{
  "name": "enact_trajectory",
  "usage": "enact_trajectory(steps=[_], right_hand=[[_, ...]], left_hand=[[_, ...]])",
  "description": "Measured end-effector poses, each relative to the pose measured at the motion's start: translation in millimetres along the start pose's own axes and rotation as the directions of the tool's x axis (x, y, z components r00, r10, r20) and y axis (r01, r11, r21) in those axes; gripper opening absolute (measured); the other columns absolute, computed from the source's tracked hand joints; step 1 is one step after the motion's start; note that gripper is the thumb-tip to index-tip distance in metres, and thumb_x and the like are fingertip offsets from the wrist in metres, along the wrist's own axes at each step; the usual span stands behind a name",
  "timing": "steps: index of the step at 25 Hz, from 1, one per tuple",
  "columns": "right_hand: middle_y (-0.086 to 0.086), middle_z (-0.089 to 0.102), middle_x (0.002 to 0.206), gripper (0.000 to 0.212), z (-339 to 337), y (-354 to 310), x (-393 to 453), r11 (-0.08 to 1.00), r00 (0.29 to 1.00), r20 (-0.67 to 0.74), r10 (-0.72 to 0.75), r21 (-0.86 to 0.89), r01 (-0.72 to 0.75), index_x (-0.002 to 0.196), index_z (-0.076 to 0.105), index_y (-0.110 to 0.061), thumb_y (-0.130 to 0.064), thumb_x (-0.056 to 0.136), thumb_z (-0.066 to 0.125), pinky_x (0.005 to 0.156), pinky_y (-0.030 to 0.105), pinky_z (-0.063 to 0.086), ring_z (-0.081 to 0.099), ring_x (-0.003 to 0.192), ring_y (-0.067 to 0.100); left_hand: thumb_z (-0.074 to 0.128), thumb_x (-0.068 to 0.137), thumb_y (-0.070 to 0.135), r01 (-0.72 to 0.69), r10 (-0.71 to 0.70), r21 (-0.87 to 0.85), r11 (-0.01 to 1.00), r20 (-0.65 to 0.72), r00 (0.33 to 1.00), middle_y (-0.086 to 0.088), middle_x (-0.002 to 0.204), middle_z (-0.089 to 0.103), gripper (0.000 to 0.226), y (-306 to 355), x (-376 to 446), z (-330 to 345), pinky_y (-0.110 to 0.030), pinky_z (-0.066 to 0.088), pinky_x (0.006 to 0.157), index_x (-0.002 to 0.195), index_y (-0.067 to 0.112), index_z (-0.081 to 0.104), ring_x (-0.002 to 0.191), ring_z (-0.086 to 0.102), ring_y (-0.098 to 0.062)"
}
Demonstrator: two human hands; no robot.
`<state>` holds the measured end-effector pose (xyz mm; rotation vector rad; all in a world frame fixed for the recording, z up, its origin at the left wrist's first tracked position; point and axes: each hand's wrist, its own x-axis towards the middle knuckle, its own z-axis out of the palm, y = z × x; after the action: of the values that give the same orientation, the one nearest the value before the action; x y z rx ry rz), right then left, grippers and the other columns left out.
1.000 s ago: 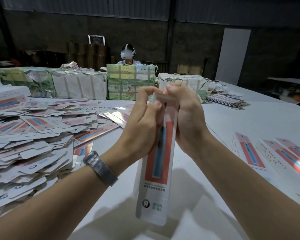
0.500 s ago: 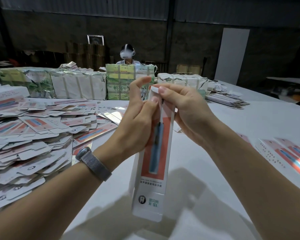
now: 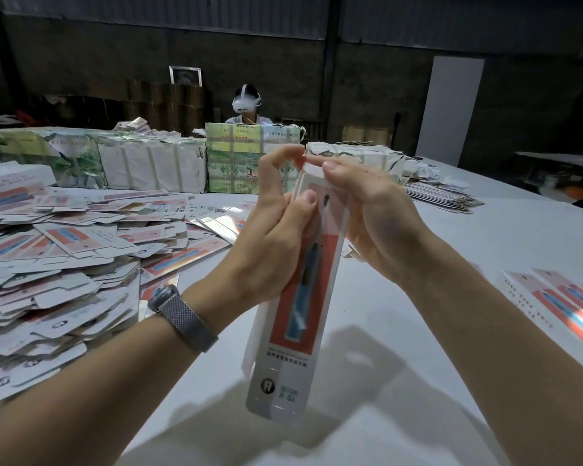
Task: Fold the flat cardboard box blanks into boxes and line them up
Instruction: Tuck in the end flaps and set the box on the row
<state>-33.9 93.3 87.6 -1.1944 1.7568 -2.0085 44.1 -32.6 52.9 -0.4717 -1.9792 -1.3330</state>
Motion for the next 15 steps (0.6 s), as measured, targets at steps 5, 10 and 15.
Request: enact_trajectory(steps=[5,10,15], right_hand=[[0.018,0.071,0.104,0.025,-1,-1,0,0.997,0.998,-0.01,-0.055,-0.058,0.055,0.11,0.072,-0.016,-0.015,0.102,0.049,0.092,0.054,0.052,0.068,0.098,0.037],[0.006,0.075,0.1,0.025,-9,-4,0,0.996,0.998,0.068,0.015,-0.083,-0.009,0.111,0.072,-0.019,-0.018,0.101,0.05,0.073,0.032,0.057,0.07,0.089,0.022],[0.004,0.075,0.084,0.024,-16,-11,0,0.979,0.997,0.071,-0.007,-0.204,0.022,0.107,0.073,-0.02,-0.012,0.1,0.052,0.056,0.032,0.055,0.07,0.075,0.02]], left_hand=[[0.036,0.102,0.023,0.02,-0.02,-0.02,1.0,-0.002,1.0,-0.023,0.113,0.057,0.037,-3,2,-1,-0.03,0.054,0.073,0.135,0.034,0.025,0.082,0.067,-0.024],[0.037,0.102,0.023,0.029,-0.028,-0.053,0.998,0.022,0.999,-0.023,0.1,0.064,0.037,-4,0,-2,-0.036,0.055,0.074,0.135,0.033,0.025,0.081,0.067,-0.027],[0.037,0.102,0.02,0.058,-0.051,-0.14,0.988,0.058,0.997,-0.007,0.085,0.07,0.032,-1,0,-1,-0.03,0.055,0.065,0.132,0.028,0.029,0.071,0.066,-0.015]])
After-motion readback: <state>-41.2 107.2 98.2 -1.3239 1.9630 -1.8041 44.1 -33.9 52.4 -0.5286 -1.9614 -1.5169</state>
